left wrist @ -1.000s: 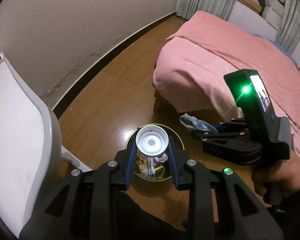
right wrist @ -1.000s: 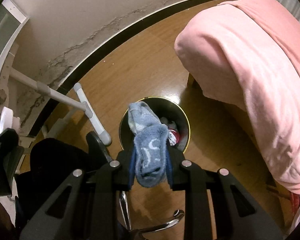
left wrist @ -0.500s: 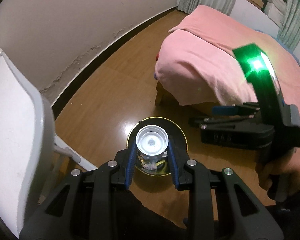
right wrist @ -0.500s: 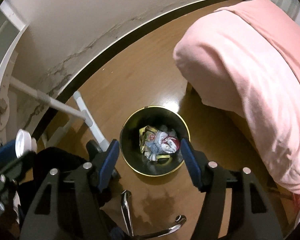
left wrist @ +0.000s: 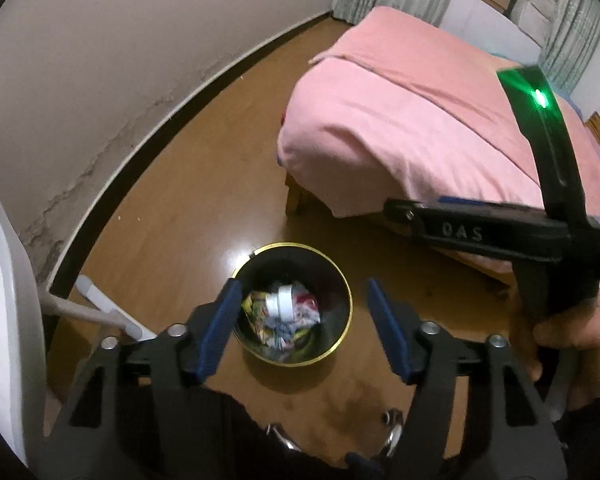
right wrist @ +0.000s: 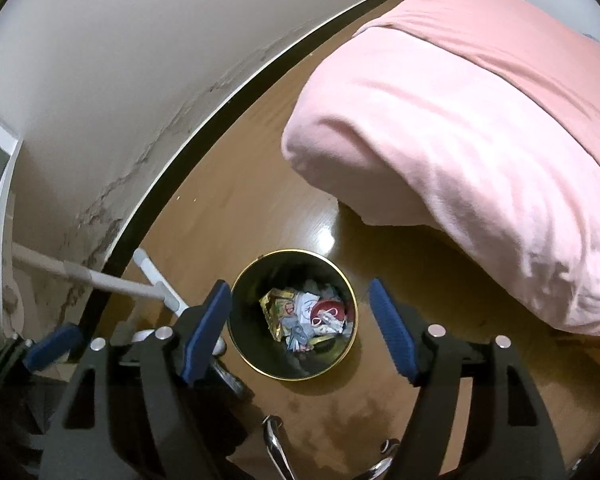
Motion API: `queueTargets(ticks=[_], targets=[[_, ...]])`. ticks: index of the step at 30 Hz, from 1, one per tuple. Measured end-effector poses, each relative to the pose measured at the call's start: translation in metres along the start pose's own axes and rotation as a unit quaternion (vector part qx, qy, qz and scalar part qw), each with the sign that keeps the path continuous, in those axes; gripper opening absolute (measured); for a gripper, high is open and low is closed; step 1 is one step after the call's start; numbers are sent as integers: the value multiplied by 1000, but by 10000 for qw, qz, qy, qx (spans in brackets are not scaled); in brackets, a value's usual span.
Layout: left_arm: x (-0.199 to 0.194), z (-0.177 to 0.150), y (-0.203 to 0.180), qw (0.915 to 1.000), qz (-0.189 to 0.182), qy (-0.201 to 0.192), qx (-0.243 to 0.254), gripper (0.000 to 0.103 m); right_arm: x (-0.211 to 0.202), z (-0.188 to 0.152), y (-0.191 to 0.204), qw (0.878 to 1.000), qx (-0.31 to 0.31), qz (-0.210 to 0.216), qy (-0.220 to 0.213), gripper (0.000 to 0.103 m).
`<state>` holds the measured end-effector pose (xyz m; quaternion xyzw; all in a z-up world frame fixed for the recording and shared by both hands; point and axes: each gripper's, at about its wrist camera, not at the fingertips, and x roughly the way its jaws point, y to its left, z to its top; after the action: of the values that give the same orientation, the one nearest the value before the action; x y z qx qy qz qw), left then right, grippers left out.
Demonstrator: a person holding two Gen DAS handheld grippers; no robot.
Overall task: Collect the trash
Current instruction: 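Move both tools back to the desk toward the plastic bag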
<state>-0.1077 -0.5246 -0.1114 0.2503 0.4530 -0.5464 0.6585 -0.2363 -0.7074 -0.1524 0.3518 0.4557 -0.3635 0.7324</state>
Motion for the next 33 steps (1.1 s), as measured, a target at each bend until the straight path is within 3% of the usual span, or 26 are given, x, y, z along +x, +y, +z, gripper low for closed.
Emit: queueTargets(ticks=[4,12,17,21,23,26,27,30,33], targets=[[-3,0,3,9999,-100,29,-131,66,1,-1,-1,10000,-37,16,39,70],[-50,-6,13,9992,7,-300,-264,88,-4,-10,19,9992,-385,3,92,78],[-114,-24,56,9949,474,-717,-537,92,-28,-18,55,9969,-768,141,-68,79],[-174,-62,134,9806,1213,-977,-1191,92,-58,-22,113,9887,-1440,284,-320,80],[-195,-82,169,9712,1516,-1029,-1521,92,-72,-22,154,9810,-1823,487,-442,80],[-233,-123,231,9492,2021,-1110,-2140,92,-91,-24,238,9606,-2568,851,-630,80],[-249,-142,257,9383,2229,-1100,-2403,92,-94,-26,260,9541,-2768,945,-640,80],[-280,-182,304,9182,2576,-1106,-2800,92,-104,-42,353,9192,-3615,1404,-679,80],[-301,-213,338,9046,2880,-1049,-2964,92,-104,-63,444,8803,-4321,1884,-548,80]])
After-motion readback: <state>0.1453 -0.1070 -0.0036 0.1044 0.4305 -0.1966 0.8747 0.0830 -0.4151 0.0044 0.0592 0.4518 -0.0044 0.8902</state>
